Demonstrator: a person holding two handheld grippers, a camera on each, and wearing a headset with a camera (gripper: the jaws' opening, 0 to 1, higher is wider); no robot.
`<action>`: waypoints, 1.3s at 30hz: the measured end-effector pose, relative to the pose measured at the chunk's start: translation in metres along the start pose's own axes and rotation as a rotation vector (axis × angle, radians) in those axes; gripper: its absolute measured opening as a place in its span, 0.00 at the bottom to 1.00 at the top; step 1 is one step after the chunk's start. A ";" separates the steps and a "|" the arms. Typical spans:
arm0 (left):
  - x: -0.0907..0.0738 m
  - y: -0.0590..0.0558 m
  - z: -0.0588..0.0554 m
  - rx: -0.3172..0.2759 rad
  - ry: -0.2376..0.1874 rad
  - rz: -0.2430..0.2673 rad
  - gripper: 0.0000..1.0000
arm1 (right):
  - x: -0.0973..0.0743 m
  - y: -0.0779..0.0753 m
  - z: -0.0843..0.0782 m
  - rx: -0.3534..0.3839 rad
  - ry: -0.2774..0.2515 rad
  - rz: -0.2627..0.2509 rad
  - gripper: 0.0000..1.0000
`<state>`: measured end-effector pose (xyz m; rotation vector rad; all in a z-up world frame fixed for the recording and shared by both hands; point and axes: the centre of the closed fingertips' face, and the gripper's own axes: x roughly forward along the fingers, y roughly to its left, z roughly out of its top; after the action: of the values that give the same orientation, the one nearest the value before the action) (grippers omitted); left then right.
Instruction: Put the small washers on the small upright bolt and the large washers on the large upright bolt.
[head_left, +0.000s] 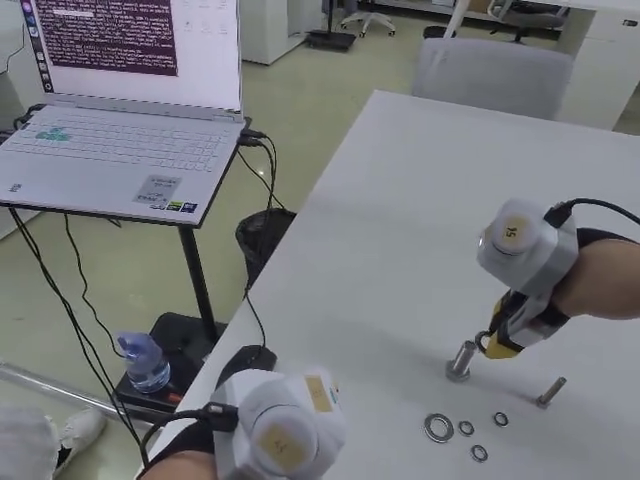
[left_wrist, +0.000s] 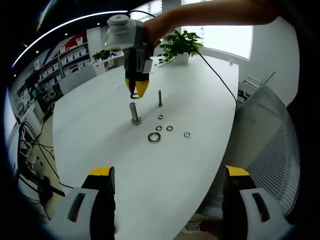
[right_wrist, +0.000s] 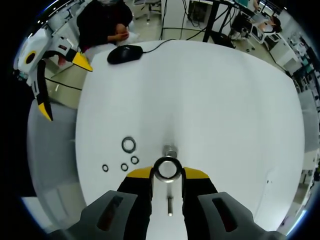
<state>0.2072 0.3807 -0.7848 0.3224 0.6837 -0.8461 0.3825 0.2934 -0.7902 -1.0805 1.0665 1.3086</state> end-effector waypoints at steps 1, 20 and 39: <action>0.000 0.000 0.000 -0.002 0.000 0.000 0.89 | 0.001 -0.001 0.002 0.000 -0.002 0.000 0.21; -0.002 0.001 -0.008 -0.014 0.011 -0.012 0.87 | 0.023 -0.007 0.006 -0.025 0.044 -0.004 0.22; -0.001 0.004 -0.005 -0.016 0.003 -0.007 0.86 | 0.043 -0.005 0.002 -0.013 0.060 0.000 0.22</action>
<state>0.2078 0.3856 -0.7879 0.3072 0.6943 -0.8462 0.3872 0.3035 -0.8319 -1.1353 1.1034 1.2911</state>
